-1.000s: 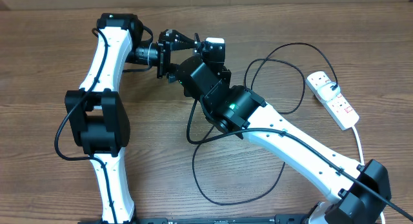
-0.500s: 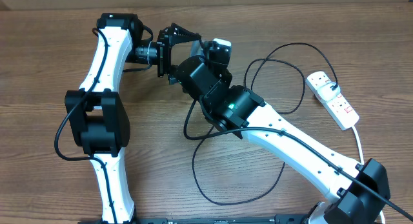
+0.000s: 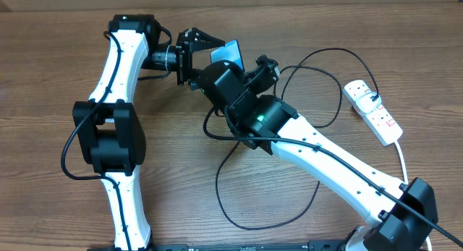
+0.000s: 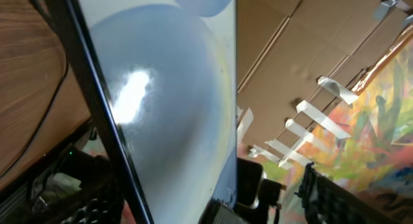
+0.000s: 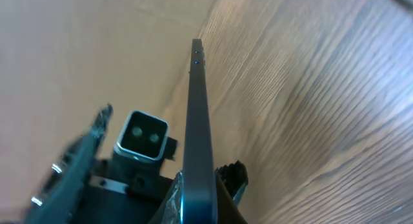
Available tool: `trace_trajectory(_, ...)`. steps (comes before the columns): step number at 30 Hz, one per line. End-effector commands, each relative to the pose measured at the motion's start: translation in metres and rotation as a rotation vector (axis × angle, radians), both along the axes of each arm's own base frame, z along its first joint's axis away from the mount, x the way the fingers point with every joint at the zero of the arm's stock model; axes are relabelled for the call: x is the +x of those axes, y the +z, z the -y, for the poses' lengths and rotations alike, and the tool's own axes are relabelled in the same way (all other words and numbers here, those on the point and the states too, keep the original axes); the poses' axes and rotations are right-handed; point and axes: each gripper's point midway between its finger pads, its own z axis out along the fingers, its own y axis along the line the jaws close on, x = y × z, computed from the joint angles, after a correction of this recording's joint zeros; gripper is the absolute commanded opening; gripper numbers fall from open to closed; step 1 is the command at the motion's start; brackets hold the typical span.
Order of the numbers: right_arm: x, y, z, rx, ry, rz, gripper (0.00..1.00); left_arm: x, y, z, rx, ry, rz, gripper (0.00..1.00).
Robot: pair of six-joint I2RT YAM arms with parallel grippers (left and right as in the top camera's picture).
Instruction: Plug charger to phone and switch on socket
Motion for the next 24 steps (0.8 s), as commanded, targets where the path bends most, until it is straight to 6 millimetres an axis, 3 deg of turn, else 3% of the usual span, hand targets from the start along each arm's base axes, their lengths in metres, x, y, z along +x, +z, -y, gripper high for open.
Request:
trace_trajectory(1, 0.001, 0.034, 0.008, 0.257, -0.172, 0.036, 0.04, 0.005, 0.007, 0.002, -0.017, 0.007, -0.042, 0.79)
trace_trajectory(4, 0.002, 0.034, 0.008, 0.298, -0.199, 0.030, 0.04, 0.005, 0.007, 0.002, -0.012, 0.010, -0.085, 0.75)
trace_trajectory(9, 0.002, 0.034, 0.008, 0.317, -0.211, 0.028, 0.04, 0.005, 0.007, 0.002, -0.008, 0.013, -0.139, 0.57)
trace_trajectory(14, 0.002, 0.035, 0.008, 0.408, -0.271, 0.014, 0.04, 0.005, 0.007, 0.002, -0.008, 0.013, -0.140, 0.48)
trace_trajectory(20, 0.002, 0.036, 0.007, 0.431, -0.281, 0.015, 0.04, 0.005, 0.004, 0.001, 0.012, 0.016, -0.184, 0.46)
trace_trajectory(24, 0.003, 0.036, 0.007, 0.434, -0.280, 0.017, 0.04, 0.003, -0.012, -0.001, 0.109, 0.016, -0.225, 0.45)
